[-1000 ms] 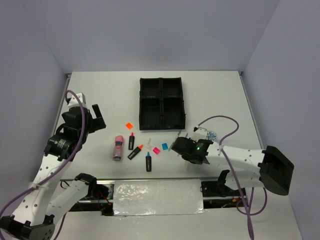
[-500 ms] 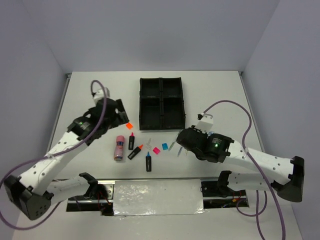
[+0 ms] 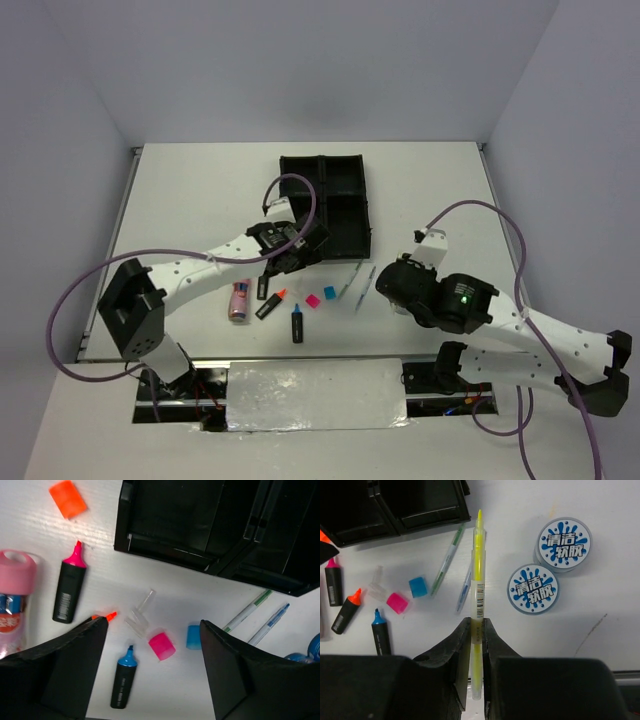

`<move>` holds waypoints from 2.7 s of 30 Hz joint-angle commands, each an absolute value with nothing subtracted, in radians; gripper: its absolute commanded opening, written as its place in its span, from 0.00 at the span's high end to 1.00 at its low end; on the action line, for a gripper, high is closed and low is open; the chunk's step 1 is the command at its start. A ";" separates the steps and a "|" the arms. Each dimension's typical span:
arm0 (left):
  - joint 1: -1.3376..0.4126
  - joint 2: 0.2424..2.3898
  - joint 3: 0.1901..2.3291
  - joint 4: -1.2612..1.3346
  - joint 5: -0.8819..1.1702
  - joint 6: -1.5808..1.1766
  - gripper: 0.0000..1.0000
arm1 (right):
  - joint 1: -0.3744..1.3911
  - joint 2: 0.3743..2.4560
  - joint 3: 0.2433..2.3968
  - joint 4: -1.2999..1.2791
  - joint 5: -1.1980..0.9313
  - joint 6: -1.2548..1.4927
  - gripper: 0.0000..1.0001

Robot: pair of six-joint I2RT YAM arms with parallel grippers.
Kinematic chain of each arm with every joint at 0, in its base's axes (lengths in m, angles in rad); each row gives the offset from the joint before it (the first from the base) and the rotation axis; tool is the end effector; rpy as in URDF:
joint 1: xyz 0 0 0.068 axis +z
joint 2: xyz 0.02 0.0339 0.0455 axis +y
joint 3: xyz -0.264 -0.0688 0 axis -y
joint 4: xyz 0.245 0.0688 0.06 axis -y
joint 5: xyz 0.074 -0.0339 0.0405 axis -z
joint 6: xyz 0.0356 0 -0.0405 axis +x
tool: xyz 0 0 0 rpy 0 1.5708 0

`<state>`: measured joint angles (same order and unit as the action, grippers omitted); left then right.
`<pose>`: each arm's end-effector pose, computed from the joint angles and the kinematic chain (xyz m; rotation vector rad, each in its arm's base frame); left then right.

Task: Sort the stationery into containers
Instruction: Pick up the pen from the center of the board, then close the pen cap on the pen.

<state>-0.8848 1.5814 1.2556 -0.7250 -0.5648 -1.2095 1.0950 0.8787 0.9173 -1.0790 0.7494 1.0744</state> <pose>0.2211 -0.2400 0.2656 -0.5699 2.3350 -0.2044 0.0878 0.1175 0.2999 0.2166 2.2470 0.1266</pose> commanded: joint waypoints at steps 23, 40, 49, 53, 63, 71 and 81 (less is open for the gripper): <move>-0.876 1.761 1.213 -0.523 -0.434 -0.804 0.40 | 1.094 0.790 0.857 -1.048 0.756 1.023 1.00; -0.816 1.767 1.138 -0.425 -0.296 -0.643 0.42 | 1.092 0.844 0.867 -1.012 0.747 0.994 1.00; -0.810 1.798 1.131 -0.433 -0.296 -0.644 0.48 | 1.092 0.853 0.864 -0.999 0.735 0.988 1.00; -0.802 1.813 1.121 -0.428 -0.293 -0.646 0.51 | 1.094 0.851 0.862 -0.991 0.732 0.986 1.00; -0.799 1.836 1.114 -0.408 -0.287 -0.641 0.54 | 1.094 0.862 0.873 -0.986 0.729 0.973 1.00; -0.801 1.850 1.118 -0.400 -0.270 -0.641 0.76 | 1.094 0.867 0.879 -0.982 0.730 0.968 1.00; -0.801 1.819 1.158 -0.399 -0.218 -0.647 1.00 | 1.092 0.882 0.888 -0.977 0.735 0.969 1.00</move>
<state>-0.8013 1.8091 1.1248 -0.4034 -0.2749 -0.6521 1.0950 0.8814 0.8616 -1.0218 0.7170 0.9707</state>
